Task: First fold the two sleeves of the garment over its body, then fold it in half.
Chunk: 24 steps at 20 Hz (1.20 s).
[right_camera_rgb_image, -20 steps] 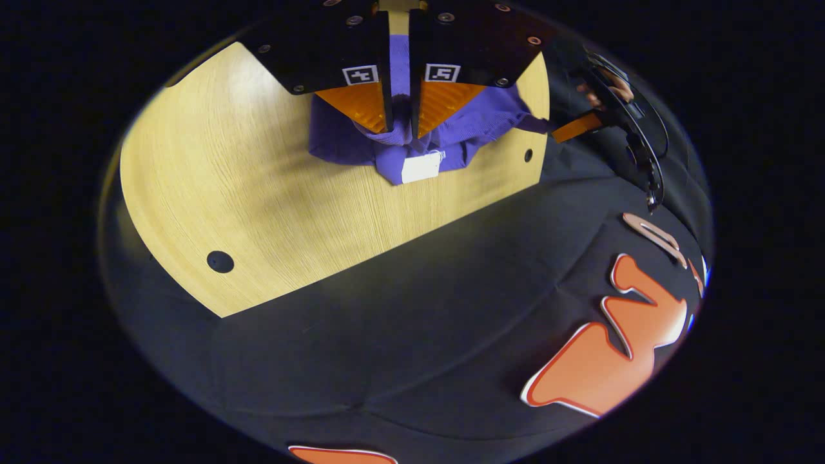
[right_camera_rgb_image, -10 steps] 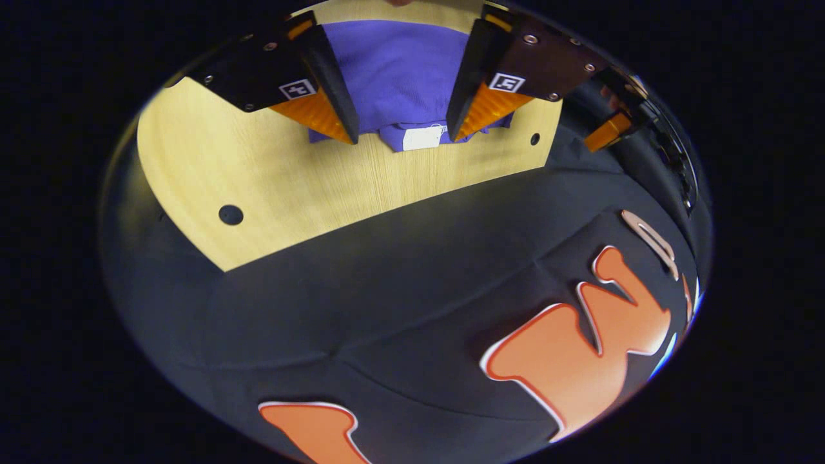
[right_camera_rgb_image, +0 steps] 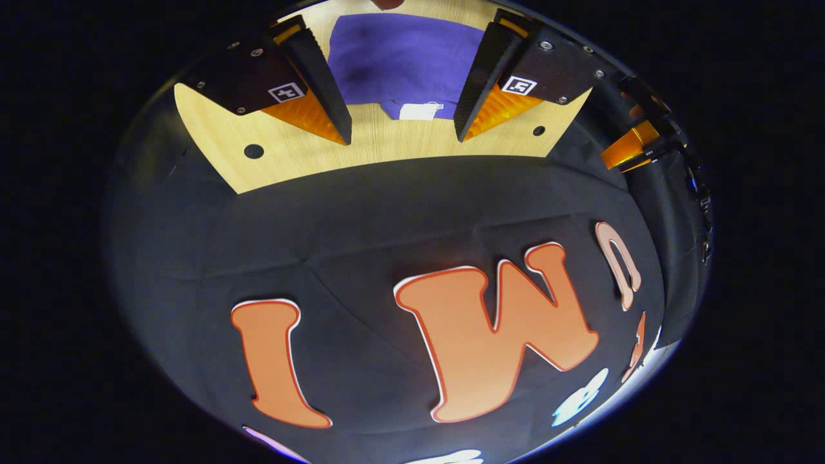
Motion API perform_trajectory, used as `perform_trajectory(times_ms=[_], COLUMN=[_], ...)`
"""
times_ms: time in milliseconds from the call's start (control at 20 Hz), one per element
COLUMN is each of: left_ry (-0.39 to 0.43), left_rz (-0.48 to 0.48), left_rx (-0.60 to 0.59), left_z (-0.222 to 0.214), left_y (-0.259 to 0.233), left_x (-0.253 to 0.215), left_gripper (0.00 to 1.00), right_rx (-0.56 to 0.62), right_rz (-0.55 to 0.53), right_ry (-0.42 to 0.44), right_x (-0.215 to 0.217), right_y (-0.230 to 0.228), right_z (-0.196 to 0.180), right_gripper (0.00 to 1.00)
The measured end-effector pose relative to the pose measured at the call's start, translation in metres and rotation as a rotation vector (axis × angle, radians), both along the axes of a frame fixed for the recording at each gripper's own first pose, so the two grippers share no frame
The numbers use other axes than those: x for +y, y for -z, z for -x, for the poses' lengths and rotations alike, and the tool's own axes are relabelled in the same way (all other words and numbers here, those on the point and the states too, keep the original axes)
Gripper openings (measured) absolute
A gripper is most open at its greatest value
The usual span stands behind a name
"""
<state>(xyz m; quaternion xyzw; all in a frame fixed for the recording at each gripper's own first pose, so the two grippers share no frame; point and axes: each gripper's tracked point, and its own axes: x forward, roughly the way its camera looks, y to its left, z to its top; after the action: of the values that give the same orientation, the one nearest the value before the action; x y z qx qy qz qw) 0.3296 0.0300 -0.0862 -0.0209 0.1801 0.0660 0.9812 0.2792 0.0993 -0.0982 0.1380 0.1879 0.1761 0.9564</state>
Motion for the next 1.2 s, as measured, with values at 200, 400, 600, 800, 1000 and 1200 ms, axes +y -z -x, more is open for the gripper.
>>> perform_trajectory(times_ms=[200,400,600,800,1000,1200], left_ry=[0.003,-0.012,-0.012,0.008,0.011,0.004], left_rz=[-0.011,-0.081,-0.054,-0.014,-0.08,-0.076], left_rx=[-0.094,-0.18,-0.199,-0.232,-0.322,-0.307], left_z=[0.028,0.056,0.081,0.107,0.128,0.139], left_y=[-0.028,-0.049,-0.051,-0.054,-0.074,-0.063], left_x=[-0.002,0.001,-0.008,-0.023,-0.022,-0.023], left_gripper=[0.89,0.89,0.89,0.89,0.89,0.88], right_rx=[-0.095,-0.172,-0.276,-0.337,-0.417,-0.418], right_rz=[0.029,0.02,0.046,0.081,0.102,0.038], right_ry=[0.023,0.025,0.054,0.058,0.057,0.039], right_x=[0.0,0.005,0.004,0.016,0.033,0.053], right_y=[-0.026,-0.053,-0.081,-0.088,-0.092,-0.086], right_z=[0.021,0.046,0.066,0.093,0.119,0.146], right_gripper=[0.95,0.95,0.95,0.94,0.94,0.94])
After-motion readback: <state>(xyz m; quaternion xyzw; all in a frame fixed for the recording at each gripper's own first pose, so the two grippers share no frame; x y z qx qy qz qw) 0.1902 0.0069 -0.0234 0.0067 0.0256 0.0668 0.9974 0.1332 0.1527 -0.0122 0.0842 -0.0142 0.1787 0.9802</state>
